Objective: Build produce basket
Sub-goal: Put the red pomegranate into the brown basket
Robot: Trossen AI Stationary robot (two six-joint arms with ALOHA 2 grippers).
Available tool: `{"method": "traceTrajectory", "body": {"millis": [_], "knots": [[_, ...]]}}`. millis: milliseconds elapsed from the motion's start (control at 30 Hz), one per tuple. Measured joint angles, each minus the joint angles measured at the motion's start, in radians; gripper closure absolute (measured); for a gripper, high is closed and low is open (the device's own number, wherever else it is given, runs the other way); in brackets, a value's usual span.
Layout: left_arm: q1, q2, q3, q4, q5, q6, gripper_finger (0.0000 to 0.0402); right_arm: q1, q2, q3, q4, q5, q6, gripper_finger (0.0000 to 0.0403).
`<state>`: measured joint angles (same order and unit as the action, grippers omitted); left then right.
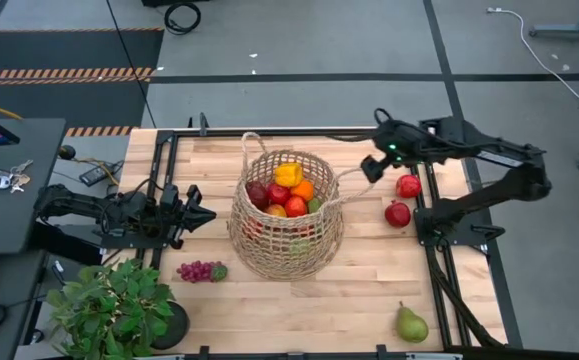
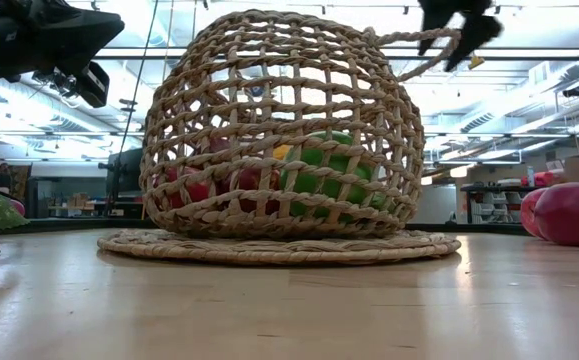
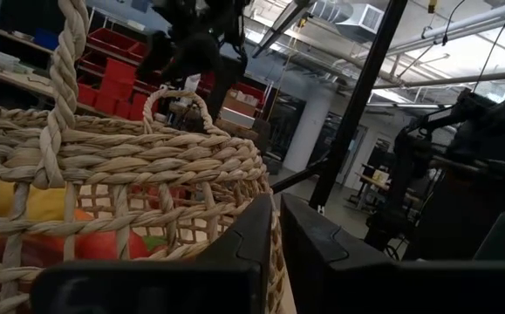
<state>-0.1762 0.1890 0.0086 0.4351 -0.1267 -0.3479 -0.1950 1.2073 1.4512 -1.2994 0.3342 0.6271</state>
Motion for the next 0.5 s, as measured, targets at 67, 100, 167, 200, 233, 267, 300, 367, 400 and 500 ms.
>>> {"method": "traceTrajectory", "body": {"millis": [67, 100, 167, 200, 233, 267, 300, 367, 400, 500], "knots": [[0.0, 0.0, 0.0, 0.0, 0.0, 0.0, 0.0366, 0.005, -0.048, -0.04, -0.025, 0.004, 0.06, 0.0012], [0.0, 0.0, 0.0, 0.0, 0.0, 0.0, 0.0367, 0.01, -0.066, -0.057, -0.044, -0.007, 0.084, 0.0012], [0.0, 0.0, 0.0, 0.0, 0.0, 0.0, 0.037, 0.023, -0.096, -0.088, -0.086, -0.027, 0.135, 0.0012], [0.0, 0.0, 0.0, 0.0, 0.0, 0.0, 0.0371, 0.033, -0.108, -0.104, -0.107, -0.037, 0.163, 0.0012], [0.0, 0.0, 0.0, 0.0, 0.0, 0.0, 0.0373, 0.046, -0.118, -0.12, -0.126, -0.043, 0.187, 0.0012], [0.0, 0.0, 0.0, 0.0, 0.0, 0.0, 0.0373, 0.059, -0.126, -0.136, -0.141, -0.046, 0.21, 0.0012], [0.0, 0.0, 0.0, 0.0, 0.0, 0.0, 0.0373, 0.076, -0.131, -0.152, -0.15, -0.048, 0.232, 0.0012], [0.0, 0.0, 0.0, 0.0, 0.0, 0.0, 0.0372, 0.11, -0.141, -0.194, -0.152, -0.059, 0.265, 0.0012], [0.0, 0.0, 0.0, 0.0, 0.0, 0.0, 0.037, 0.128, -0.144, -0.214, -0.15, -0.067, 0.276, 0.0012], [0.0, 0.0, 0.0, 0.0, 0.0, 0.0, 0.0366, 0.186, -0.151, -0.281, -0.111, -0.079, 0.318, 0.0012]]}}
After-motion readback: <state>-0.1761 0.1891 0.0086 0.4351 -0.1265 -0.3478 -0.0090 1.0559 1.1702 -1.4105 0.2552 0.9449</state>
